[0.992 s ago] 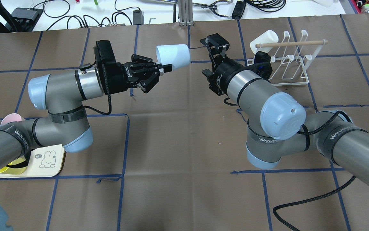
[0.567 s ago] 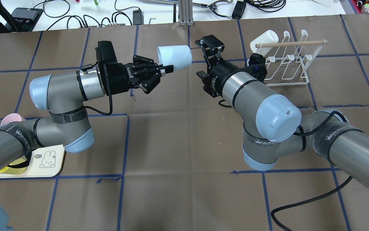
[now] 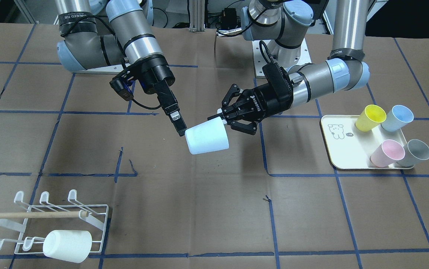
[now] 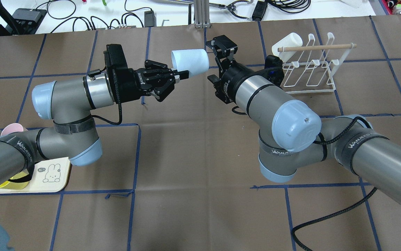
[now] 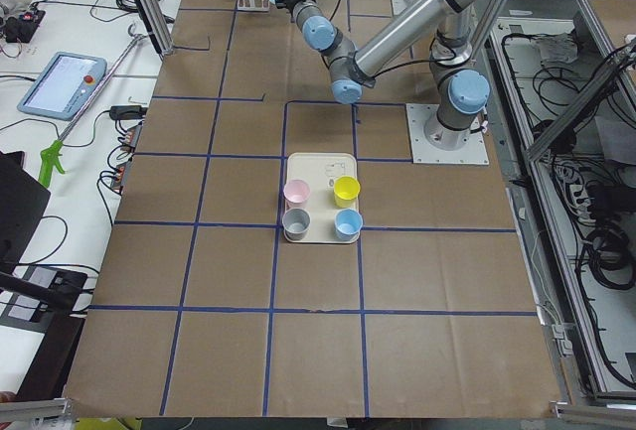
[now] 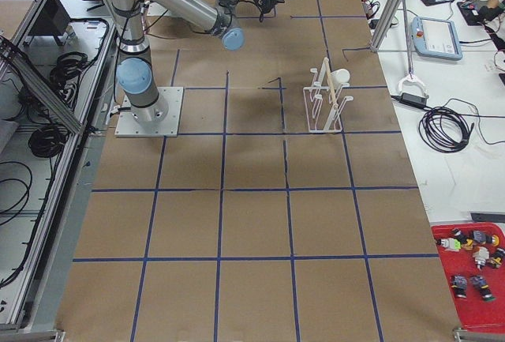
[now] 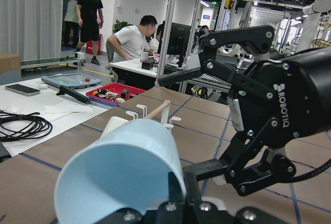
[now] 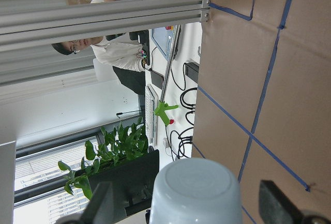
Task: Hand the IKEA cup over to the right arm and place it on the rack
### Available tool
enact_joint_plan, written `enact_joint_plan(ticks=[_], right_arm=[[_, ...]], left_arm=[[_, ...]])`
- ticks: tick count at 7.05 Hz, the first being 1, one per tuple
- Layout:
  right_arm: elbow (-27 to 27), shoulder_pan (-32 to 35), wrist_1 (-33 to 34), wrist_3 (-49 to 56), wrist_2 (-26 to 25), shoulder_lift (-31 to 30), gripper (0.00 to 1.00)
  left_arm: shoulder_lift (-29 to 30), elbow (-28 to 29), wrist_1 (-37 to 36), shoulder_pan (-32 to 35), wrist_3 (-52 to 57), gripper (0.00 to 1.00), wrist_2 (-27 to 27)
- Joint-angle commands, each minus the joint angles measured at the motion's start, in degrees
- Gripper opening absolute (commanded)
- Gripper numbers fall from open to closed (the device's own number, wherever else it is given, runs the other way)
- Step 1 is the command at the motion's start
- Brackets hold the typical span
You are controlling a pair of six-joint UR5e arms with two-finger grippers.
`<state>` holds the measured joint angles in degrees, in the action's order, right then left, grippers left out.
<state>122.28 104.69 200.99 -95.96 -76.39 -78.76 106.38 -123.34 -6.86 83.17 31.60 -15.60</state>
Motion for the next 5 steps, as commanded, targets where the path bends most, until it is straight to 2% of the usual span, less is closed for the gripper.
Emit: enact_joint_plan(ticks=[1, 3, 5], right_arm=[[-0.02, 0.16, -0.08, -0.8, -0.16, 0.27, 0.99], [-0.28, 0.42, -0.16, -2.21, -0.16, 0.71, 0.99], [-3.6, 2.0, -0.16, -3.7, -0.25, 2.98, 0.98]], left_arm=[[-0.03, 0.03, 0.0, 0.06, -0.57, 0.05, -0.13], [-0.12, 0.03, 0.0, -0.03, -0.83, 0.06, -0.13], [-0.2, 0.03, 0.0, -0.03, -1.01, 0.06, -0.13]])
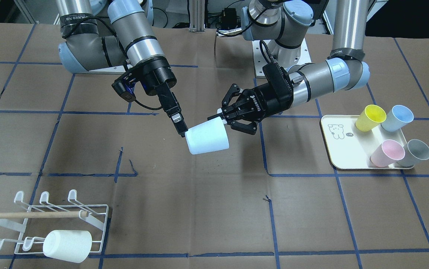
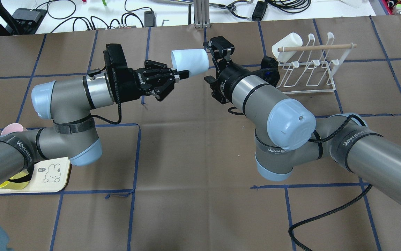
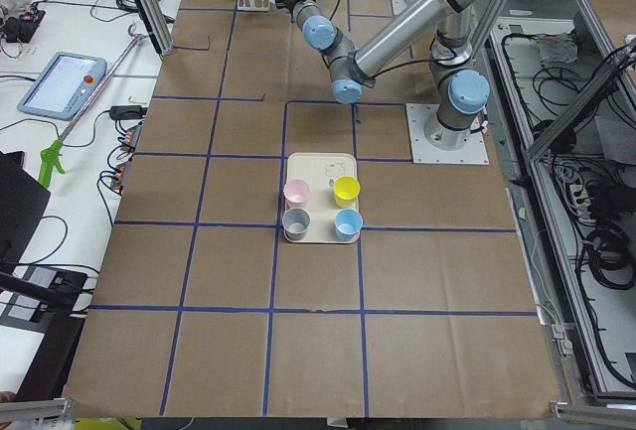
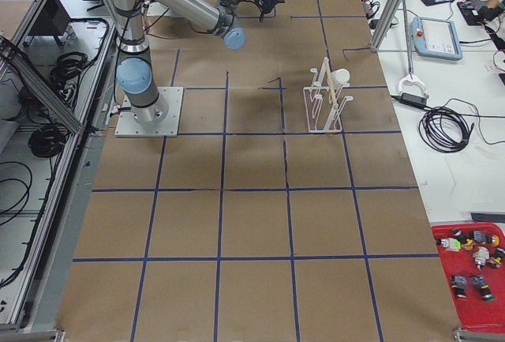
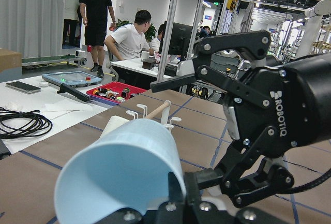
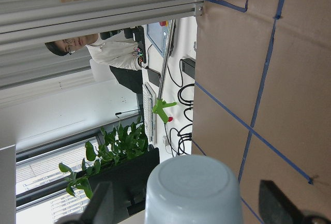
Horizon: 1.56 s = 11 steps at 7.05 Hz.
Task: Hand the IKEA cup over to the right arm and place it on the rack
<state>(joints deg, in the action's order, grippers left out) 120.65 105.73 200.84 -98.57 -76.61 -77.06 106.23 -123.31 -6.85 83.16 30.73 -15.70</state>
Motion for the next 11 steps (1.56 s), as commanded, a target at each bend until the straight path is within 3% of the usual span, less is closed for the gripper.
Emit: enact_joint_plan(ticks=[1, 11], right_arm=[[-2.86, 1.66, -0.01, -1.62, -0.2, 2.34, 0.98], [-5.24, 1.93, -0.27, -1.71, -0.99, 5.69, 0.98]], left_arm=[[-0.06, 0.0, 0.0, 0.08, -0.14, 0.06, -0.04], [-0.06, 0.09, 0.0, -0.01, -0.85, 0.07, -0.21]])
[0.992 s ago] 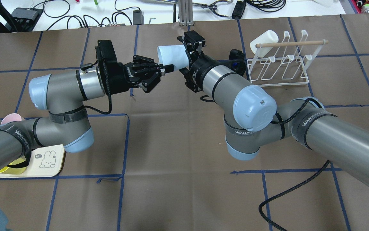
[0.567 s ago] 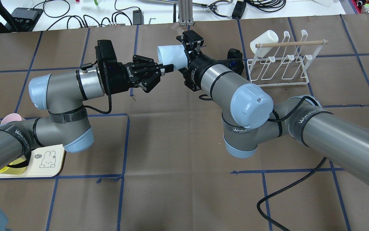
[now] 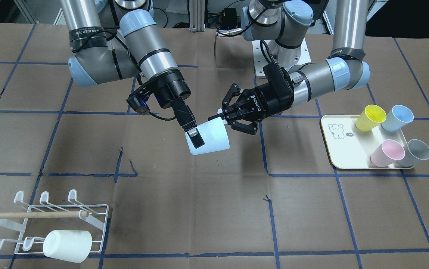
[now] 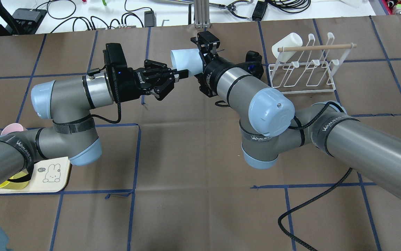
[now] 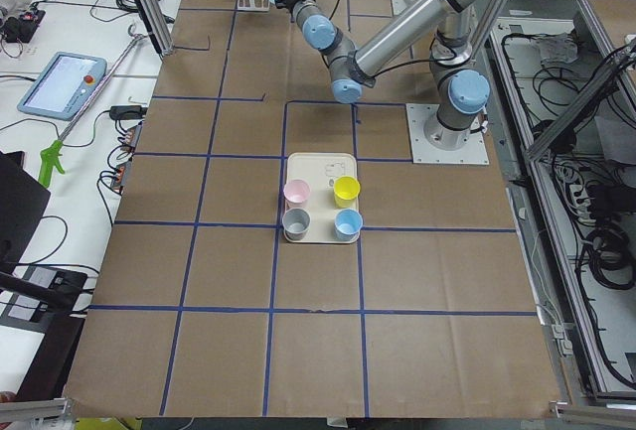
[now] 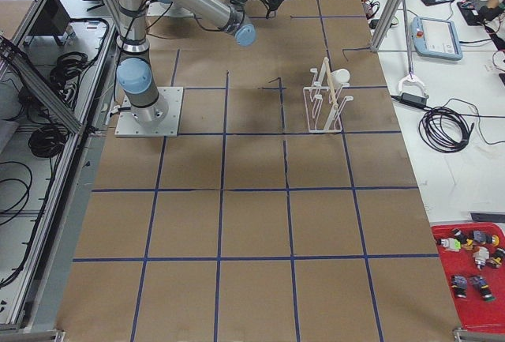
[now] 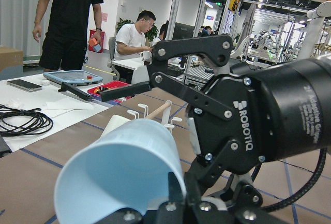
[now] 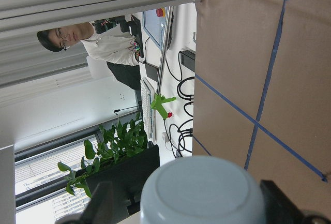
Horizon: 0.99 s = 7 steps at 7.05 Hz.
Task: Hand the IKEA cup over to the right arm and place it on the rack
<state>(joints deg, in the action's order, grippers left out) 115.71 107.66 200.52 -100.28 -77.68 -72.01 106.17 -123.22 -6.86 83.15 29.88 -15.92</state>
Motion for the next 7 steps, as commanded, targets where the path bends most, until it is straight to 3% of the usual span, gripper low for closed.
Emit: enact_joint_plan(ticks=[1, 2, 4, 7], right_arm=[[-0.49, 0.0, 0.04, 0.0, -0.02, 0.73, 0.98], [-0.49, 0.0, -0.04, 0.09, 0.07, 0.73, 0.92], [-0.57, 0.0, -0.04, 0.44, 1.03, 0.73, 0.68], [-0.58, 0.0, 0.22, 0.44, 1.3, 0.73, 0.52]], left_arm=[[0.0, 0.0, 0.0, 0.08, 0.0, 0.07, 0.01], [0.0, 0.0, 0.0, 0.0, -0.09, 0.07, 0.01], [0.0, 0.0, 0.0, 0.0, -0.09, 0.07, 0.01], [0.0, 0.0, 0.0, 0.0, -0.09, 0.11, 0.01]])
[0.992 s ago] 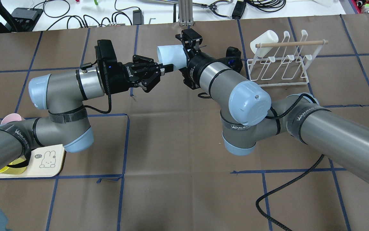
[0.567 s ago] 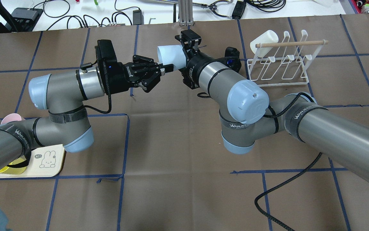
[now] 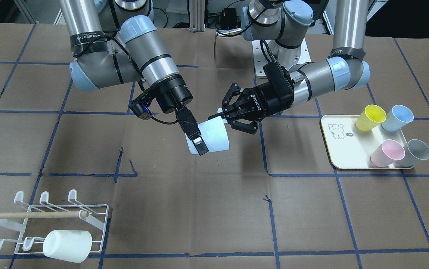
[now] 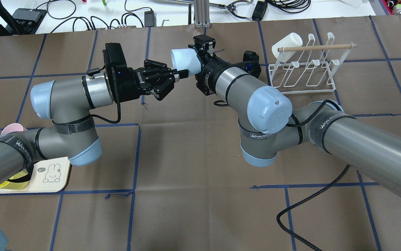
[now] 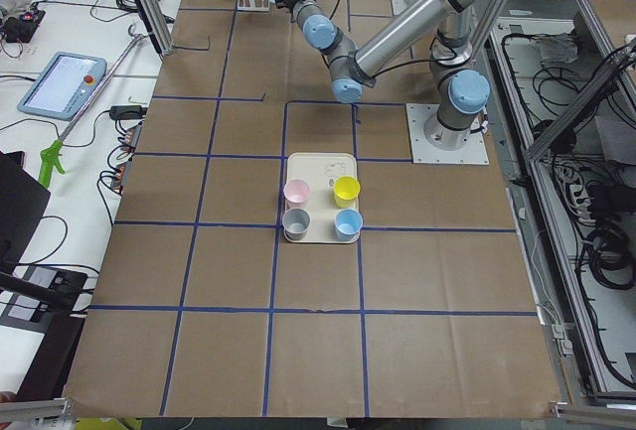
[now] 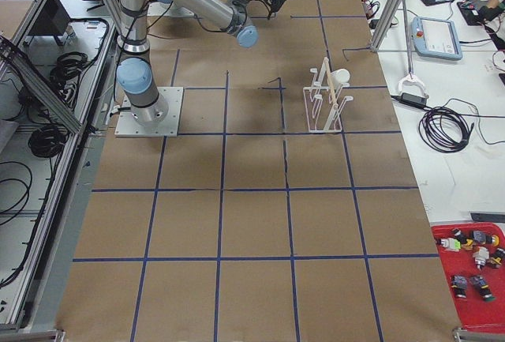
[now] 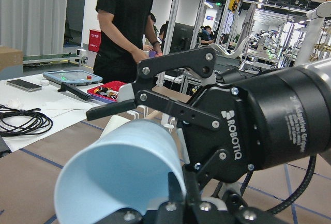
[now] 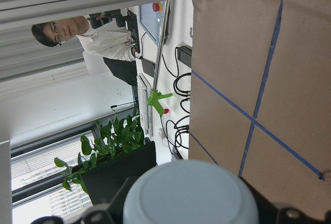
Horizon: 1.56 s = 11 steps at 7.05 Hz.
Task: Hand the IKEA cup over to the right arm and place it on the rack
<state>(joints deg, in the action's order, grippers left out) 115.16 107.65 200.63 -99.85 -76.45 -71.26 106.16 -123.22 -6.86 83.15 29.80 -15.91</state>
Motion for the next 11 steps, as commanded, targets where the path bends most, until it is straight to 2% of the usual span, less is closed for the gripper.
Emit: enact_joint_plan(ticks=[1, 3, 5, 6, 8, 9, 10, 11], right_arm=[[-0.03, -0.07, 0.11, 0.01, 0.07, -0.1, 0.51], [-0.03, -0.07, 0.11, 0.01, 0.07, -0.1, 0.5], [-0.03, -0.07, 0.11, 0.01, 0.07, -0.1, 0.5], [-0.29, -0.07, 0.11, 0.01, 0.07, -0.1, 0.48], [-1.08, -0.16, 0.11, 0.1, 0.16, 0.07, 0.45], [-1.17, -0.16, 0.28, 0.1, 0.16, 0.25, 0.41], [-1.26, -0.94, 0.29, 0.18, 0.42, 0.33, 0.36], [-1.26, -2.43, -0.06, 0.45, 1.55, 0.33, 0.31]], left_arm=[[0.02, 0.43, 0.0, -0.09, -0.26, 0.19, -0.17], [0.02, 0.79, -0.09, -0.27, -1.76, 0.54, -0.35], [0.02, 0.88, -0.61, -0.53, -5.95, 0.76, -0.09], [0.02, 0.96, -2.96, -0.97, -8.94, 0.83, 0.0], [-0.07, 0.44, -5.53, -5.59, -11.34, 0.89, 1.83], [0.19, 0.18, -5.54, -11.11, -11.34, 0.91, 8.98], [0.8, 0.17, -5.97, -14.82, -11.43, 0.91, 12.01], [1.07, 0.44, -5.89, -15.73, -11.43, 0.91, 12.13]])
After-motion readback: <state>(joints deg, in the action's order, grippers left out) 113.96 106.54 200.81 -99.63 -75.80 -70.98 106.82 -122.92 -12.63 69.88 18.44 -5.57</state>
